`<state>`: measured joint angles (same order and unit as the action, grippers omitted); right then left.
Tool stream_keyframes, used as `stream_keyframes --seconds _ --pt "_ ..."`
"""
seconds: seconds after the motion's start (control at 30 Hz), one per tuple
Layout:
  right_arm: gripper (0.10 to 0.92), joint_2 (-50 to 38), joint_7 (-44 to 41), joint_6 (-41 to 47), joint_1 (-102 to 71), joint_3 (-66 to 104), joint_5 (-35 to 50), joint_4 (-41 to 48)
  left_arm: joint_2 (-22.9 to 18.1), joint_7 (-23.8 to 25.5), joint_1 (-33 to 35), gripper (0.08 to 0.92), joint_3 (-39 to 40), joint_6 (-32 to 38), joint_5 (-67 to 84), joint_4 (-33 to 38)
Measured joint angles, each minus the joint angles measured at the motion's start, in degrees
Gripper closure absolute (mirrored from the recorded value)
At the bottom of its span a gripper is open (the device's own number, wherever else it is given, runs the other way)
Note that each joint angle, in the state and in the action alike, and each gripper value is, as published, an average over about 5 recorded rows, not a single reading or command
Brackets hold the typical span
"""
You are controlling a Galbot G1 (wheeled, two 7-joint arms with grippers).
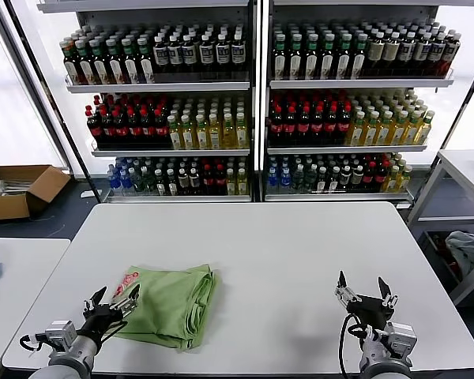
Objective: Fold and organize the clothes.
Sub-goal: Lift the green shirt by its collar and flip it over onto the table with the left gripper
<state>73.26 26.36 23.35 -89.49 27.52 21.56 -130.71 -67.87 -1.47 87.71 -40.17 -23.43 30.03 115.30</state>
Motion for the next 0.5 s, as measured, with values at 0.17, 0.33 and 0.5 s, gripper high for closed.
stream_keyframes --seconds 0.17,0.33,0.5 --pt "0.203 0.1 0.0 0.0 -0.6 -0.2 -0.2 -0.5 0.5 0.8 -0.3 0.177 -0.3 0.2 -0.1 -1.7" --pt "0.203 0.2 0.0 0.0 -1.0 -0.2 -0.3 -0.9 0.8 1.7 -0.4 0.177 -0.4 0.7 -0.4 -3.3" --pt "0.203 0.1 0.0 0.0 -1.4 0.0 -0.3 -1.2 0.8 2.2 -0.7 0.177 0.1 0.8 -0.6 -4.4"
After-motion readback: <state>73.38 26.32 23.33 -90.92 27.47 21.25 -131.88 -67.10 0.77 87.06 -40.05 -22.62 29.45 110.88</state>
